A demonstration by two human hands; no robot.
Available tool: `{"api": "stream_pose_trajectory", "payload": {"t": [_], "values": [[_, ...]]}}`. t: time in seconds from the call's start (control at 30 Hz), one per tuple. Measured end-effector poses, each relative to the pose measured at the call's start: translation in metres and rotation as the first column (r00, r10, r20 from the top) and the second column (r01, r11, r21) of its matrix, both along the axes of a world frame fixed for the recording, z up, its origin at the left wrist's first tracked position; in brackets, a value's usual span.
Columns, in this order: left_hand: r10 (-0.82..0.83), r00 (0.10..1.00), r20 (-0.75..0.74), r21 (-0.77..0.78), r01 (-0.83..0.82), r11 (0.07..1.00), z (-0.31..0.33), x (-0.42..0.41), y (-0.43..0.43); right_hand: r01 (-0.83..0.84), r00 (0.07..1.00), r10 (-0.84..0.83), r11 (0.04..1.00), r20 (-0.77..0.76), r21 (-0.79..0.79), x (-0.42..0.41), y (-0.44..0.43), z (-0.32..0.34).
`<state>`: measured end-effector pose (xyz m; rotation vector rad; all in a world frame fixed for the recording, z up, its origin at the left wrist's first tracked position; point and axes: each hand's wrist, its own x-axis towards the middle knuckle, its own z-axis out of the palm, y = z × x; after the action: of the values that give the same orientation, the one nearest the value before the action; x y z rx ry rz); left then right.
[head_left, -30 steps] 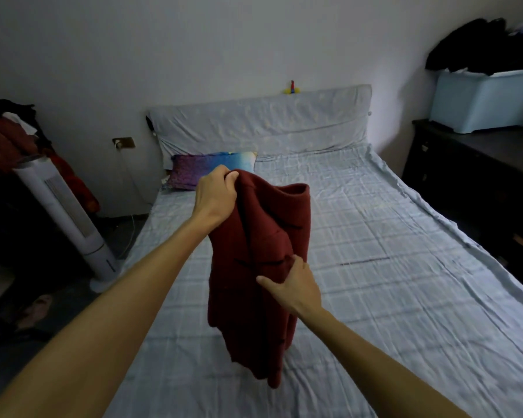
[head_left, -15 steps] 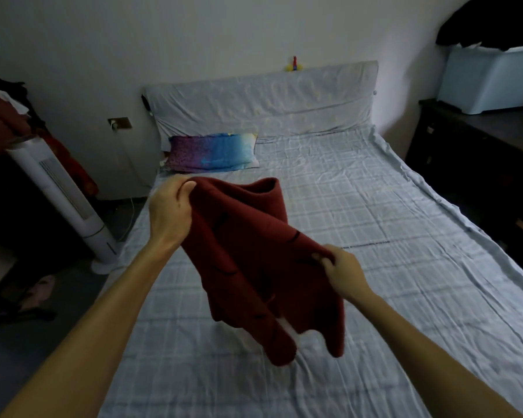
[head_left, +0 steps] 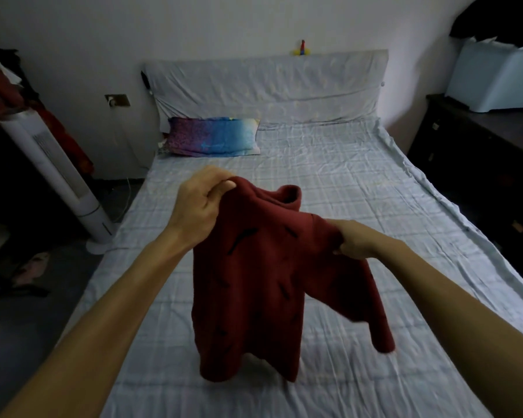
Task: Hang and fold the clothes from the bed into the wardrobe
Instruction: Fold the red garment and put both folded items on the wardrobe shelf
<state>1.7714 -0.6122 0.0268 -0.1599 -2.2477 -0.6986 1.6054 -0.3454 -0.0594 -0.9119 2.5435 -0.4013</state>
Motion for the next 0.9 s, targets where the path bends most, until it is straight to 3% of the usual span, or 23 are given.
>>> {"api": "stream_pose_trajectory", "payload": {"t": [0.07, 0.2, 0.3, 0.37, 0.5, 0.73, 0.9], "values": [[-0.046, 0.999, -0.006, -0.022, 0.046, 0.999, 0.003, -0.001, 0.004, -0.068, 0.998, 0.067, 0.993, -0.019, -0.097, 0.003, -0.022, 0.005], [-0.099, 0.995, 0.009, -0.04, 0.099, 0.994, 0.004, 0.002, 0.01, -0.153, 0.98, 0.176, 0.965, 0.092, -0.212, 0.008, -0.064, 0.008], [-0.125, 0.992, 0.03, -0.02, 0.126, 0.992, 0.002, 0.005, 0.013, -0.181, 0.964, 0.213, 0.964, 0.158, -0.196, 0.016, -0.086, 0.017], [-0.125, 0.991, 0.054, 0.023, 0.124, 0.992, 0.001, 0.008, 0.012, -0.19, 0.967, 0.217, 0.963, 0.134, -0.192, 0.021, -0.101, 0.017], [-0.173, 0.977, 0.123, 0.16, 0.153, 0.975, -0.003, 0.015, 0.008, -0.179, 0.969, 0.227, 0.919, 0.101, -0.35, 0.026, -0.119, 0.005], [-0.307, 0.901, 0.307, 0.359, 0.19, 0.914, -0.004, 0.033, -0.001, -0.143, 0.914, 0.276, 0.906, 0.299, -0.398, 0.05, -0.147, -0.005], [-0.14, 0.93, 0.34, 0.382, 0.0, 0.924, -0.015, 0.049, -0.029, -0.174, 0.837, 0.365, 0.883, 0.407, -0.436, 0.062, -0.162, -0.008]]}}
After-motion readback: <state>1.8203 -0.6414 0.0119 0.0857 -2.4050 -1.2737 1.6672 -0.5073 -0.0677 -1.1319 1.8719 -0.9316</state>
